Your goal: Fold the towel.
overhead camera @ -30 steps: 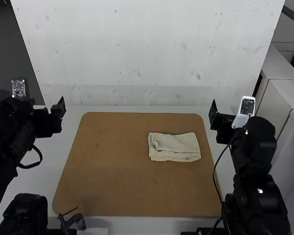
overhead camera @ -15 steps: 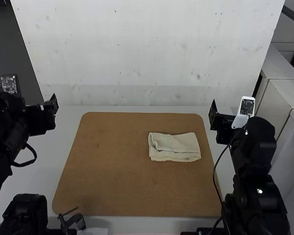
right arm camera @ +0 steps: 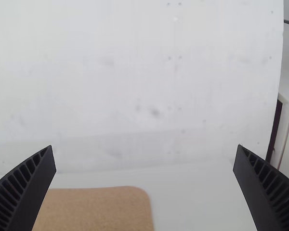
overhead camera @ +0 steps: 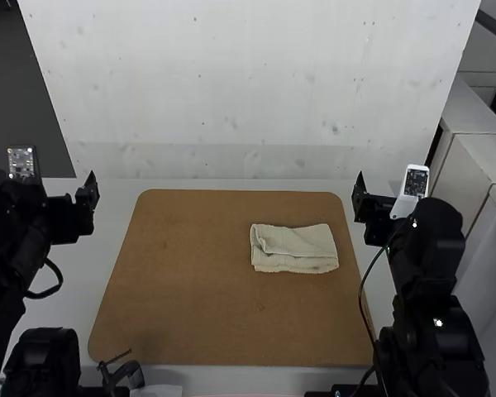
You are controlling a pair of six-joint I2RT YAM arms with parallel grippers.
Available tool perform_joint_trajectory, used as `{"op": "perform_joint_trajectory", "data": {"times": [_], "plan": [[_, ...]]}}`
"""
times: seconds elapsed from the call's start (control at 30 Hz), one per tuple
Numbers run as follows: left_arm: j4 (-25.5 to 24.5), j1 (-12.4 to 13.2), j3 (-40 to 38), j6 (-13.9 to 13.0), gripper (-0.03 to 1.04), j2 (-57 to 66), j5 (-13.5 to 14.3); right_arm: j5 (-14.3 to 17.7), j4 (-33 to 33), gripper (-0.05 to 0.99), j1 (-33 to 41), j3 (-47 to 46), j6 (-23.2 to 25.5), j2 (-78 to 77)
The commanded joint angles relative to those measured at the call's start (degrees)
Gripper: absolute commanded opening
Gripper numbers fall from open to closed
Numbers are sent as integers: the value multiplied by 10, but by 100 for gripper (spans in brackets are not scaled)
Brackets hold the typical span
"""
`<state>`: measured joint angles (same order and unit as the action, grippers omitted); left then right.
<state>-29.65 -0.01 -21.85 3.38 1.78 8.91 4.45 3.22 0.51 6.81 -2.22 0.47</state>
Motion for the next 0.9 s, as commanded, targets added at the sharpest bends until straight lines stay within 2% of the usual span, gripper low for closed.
{"op": "perform_joint_trajectory", "data": {"times": [0.0,0.07,0.13,0.27,0.33,0.47,0.7,0.73,0.8,0.83,0.87], "plan": [[42,5,44,-32,97,-6,-18,-1,-11,95,-6,-3,-5,-2],[92,4,66,-39,97,-14,-42,-2,-16,95,-6,-11,-5,-2],[106,5,72,-37,97,-14,-62,-4,-19,95,-6,-17,-5,-2],[161,2,116,-40,97,-12,-60,-8,-11,95,-5,-24,-2,1],[195,1,145,-66,97,-12,-60,-9,-9,95,-4,-27,4,4],[214,2,175,-71,97,-12,-62,-11,-1,95,-3,-25,9,6],[224,0,180,-74,97,-12,-76,-12,8,96,16,-33,27,5],[225,0,181,-84,97,-12,-82,-12,8,96,16,-33,28,4],[224,-1,182,-116,97,-12,-122,-12,8,96,15,-33,29,5],[224,-1,182,-123,97,-11,-143,-12,7,96,14,-33,31,6],[223,-1,183,-116,97,-12,-151,-12,7,96,13,-33,33,6]]}}
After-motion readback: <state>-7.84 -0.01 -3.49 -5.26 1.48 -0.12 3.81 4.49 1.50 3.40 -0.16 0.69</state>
